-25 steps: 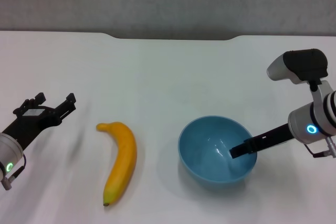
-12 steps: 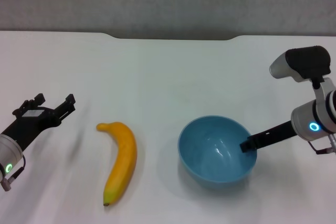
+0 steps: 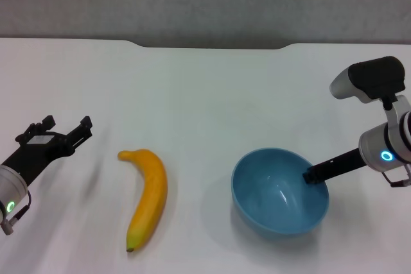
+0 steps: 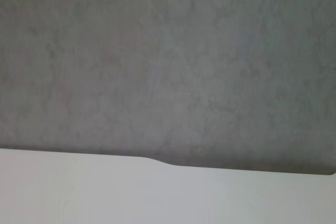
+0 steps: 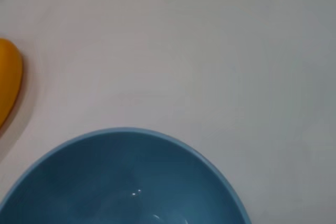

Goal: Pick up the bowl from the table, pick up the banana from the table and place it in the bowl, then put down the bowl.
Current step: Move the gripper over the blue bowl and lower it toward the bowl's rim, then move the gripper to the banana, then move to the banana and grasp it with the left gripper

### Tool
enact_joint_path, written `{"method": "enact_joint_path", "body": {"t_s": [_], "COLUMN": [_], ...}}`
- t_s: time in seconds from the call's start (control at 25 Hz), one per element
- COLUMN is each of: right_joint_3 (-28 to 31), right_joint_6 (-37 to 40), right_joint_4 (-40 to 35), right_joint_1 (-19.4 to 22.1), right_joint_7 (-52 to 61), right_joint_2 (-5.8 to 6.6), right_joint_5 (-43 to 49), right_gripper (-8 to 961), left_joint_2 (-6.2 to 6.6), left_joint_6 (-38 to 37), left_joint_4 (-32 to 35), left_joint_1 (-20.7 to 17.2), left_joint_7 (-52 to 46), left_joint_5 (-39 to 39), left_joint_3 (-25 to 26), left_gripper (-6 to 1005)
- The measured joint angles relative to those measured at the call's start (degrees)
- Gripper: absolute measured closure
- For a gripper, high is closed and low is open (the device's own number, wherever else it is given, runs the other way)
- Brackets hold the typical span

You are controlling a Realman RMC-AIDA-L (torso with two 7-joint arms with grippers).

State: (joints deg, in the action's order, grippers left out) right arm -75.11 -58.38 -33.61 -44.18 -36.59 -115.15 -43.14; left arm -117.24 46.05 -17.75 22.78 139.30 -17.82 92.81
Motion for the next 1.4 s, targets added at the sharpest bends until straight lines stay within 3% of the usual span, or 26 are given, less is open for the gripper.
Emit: {"method": "enact_joint_path", "body": {"t_s": [0.2,0.32,0.44,0.64,0.68,0.72,0.84,1.04,1.16,1.24,1.4], "right_joint_3": [-0.01,0.21,0.00,-0.13,0.03,0.03,0.27,0.70,0.87,0.88,0.88], "right_joint_6": [1.41,1.85,2.15,2.27,2.28,2.28,2.65,3.07,3.09,3.10,3.10], "right_joint_4": [-1.15,-4.44,-5.88,-5.87,-5.95,-5.95,-6.01,-6.14,-6.40,-6.51,-6.54], "right_joint_1": [1.07,3.43,4.63,5.06,5.32,5.32,5.55,5.96,6.01,6.02,6.11], "right_joint_7": [-0.07,0.13,0.40,0.46,0.47,0.47,0.48,0.59,0.60,0.65,0.70], "right_joint_2": [-0.08,-0.19,-0.14,-0.14,-0.15,-0.15,-0.15,-0.11,-0.09,-0.07,-0.02], "right_joint_5": [-0.51,-0.64,-0.64,-0.64,-0.64,-0.64,-0.63,-0.63,-0.62,-0.63,-0.63], "right_gripper": [930,932,932,932,932,932,932,931,931,931,931], "left_joint_2": [0.00,0.28,0.57,1.11,1.40,1.40,1.59,2.11,3.87,6.55,10.67], "left_joint_6": [-0.04,-0.10,-3.05,-13.90,-20.52,-20.52,-30.47,-38.12,-40.06,-39.94,-39.02], "left_joint_4": [0.00,-0.50,-3.86,-16.05,-23.19,-23.19,-34.04,-41.66,-42.46,-42.51,-42.59], "left_joint_1": [-0.03,0.23,0.09,-2.87,-4.60,-4.60,-7.77,-9.59,-8.68,-7.13,-4.17], "left_joint_7": [-0.12,-1.45,-2.59,-6.81,-10.84,-10.84,-20.56,-34.54,-42.84,-50.32,-59.57], "left_joint_5": [-0.10,-0.21,-0.24,-1.79,-6.36,-6.36,-17.65,-29.94,-32.56,-32.91,-33.16], "left_joint_3": [-0.14,-3.81,-8.33,-15.10,-16.81,-16.81,-18.88,-22.71,-25.82,-28.78,-33.00], "left_gripper": [107,107,107,108,108,108,110,112,114,115,117]}}
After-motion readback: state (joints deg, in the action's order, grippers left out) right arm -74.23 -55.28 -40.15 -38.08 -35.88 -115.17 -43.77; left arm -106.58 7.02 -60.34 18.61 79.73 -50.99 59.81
